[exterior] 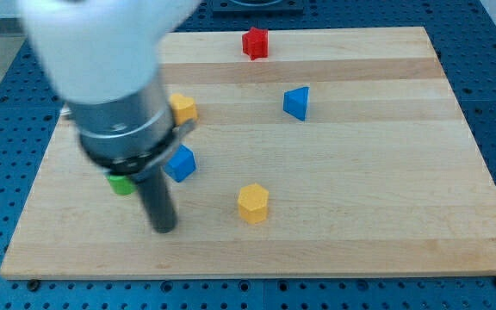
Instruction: Push the green circle diagonal top left to the yellow hexagon
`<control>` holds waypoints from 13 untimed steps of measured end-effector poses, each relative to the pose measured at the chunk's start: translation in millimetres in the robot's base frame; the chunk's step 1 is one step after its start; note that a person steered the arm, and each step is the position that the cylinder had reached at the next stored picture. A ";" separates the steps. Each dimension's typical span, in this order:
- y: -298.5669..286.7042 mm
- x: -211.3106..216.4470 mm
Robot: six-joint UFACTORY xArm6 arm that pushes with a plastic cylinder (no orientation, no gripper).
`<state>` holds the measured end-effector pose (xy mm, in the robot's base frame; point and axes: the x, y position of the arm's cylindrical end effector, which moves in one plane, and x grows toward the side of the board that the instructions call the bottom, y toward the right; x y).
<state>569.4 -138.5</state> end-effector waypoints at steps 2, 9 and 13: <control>-62.6 -49.1; -57.4 -68.7; 8.8 -69.7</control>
